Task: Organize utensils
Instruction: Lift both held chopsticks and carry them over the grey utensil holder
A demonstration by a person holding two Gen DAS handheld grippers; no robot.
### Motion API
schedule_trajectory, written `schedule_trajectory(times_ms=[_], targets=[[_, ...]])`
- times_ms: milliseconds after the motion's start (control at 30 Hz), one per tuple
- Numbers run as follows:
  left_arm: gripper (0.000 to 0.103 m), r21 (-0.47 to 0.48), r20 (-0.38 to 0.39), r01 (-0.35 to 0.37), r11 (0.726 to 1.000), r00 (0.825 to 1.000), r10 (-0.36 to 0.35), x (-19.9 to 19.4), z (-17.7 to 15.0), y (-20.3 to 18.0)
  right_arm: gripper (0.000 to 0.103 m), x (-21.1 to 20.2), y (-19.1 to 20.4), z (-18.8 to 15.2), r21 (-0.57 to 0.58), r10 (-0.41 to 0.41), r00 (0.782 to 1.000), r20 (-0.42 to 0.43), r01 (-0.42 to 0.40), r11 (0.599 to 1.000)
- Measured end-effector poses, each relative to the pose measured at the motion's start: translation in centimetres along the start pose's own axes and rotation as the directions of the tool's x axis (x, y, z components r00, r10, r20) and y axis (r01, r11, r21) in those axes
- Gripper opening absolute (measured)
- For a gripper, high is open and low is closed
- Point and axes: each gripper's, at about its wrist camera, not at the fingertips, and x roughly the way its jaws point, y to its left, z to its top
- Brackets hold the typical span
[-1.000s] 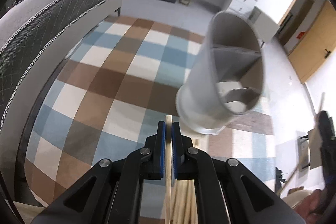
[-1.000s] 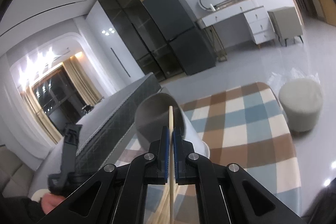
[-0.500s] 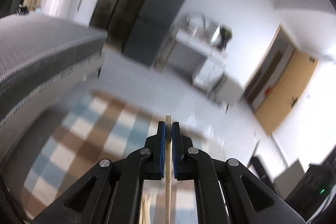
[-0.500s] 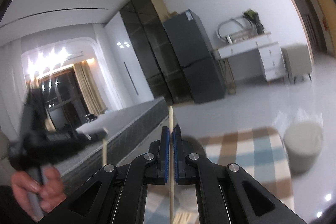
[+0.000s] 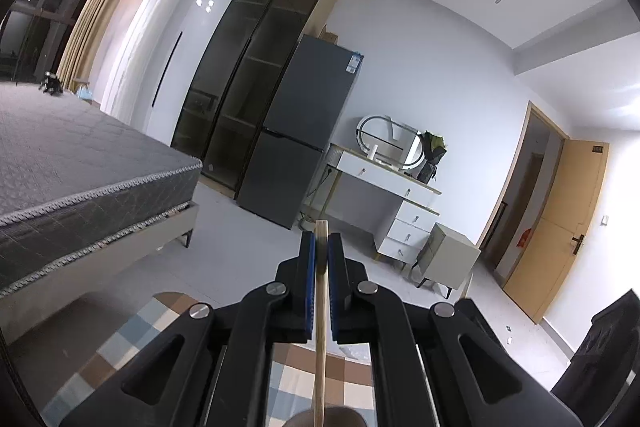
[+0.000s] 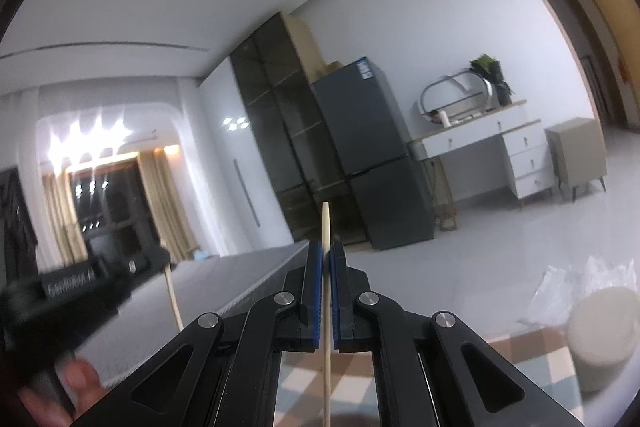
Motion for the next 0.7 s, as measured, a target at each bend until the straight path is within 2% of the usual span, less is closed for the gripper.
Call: schedule_trajectory(times_ms=[200, 367, 533, 700], targets=[[0.001, 0.009, -0.023, -0.009, 1.0, 1.0, 0.009, 2.4, -1.5, 0.5, 0.003, 1.8, -1.5, -2.1, 0.053, -0.054, 0.998, 0.02, 0.053, 0.997], [0.001, 0.024, -0.017, -0.01, 1.0, 1.0, 0.01, 1.8, -1.9, -0.1, 0.003, 2.5, -1.7, -3.2, 0.028, -0.079, 0.997, 0.017, 0.078, 0.997], [0.001, 0.09, -0.013, -0.015, 0.996, 1.0, 0.016, 1.1, -2.7, -1.3, 0.003, 2.1, -1.4, -3.5, 0.013, -0.064, 0.998, 0.018, 0.063, 0.998], [0.001, 0.136, -0.034, -0.006, 0.991, 0.999, 0.011, 0.8, -3.3, -1.7, 0.003, 1.2, -0.9, -3.7, -0.053, -0.054, 0.999, -0.004, 0.054, 0.997]])
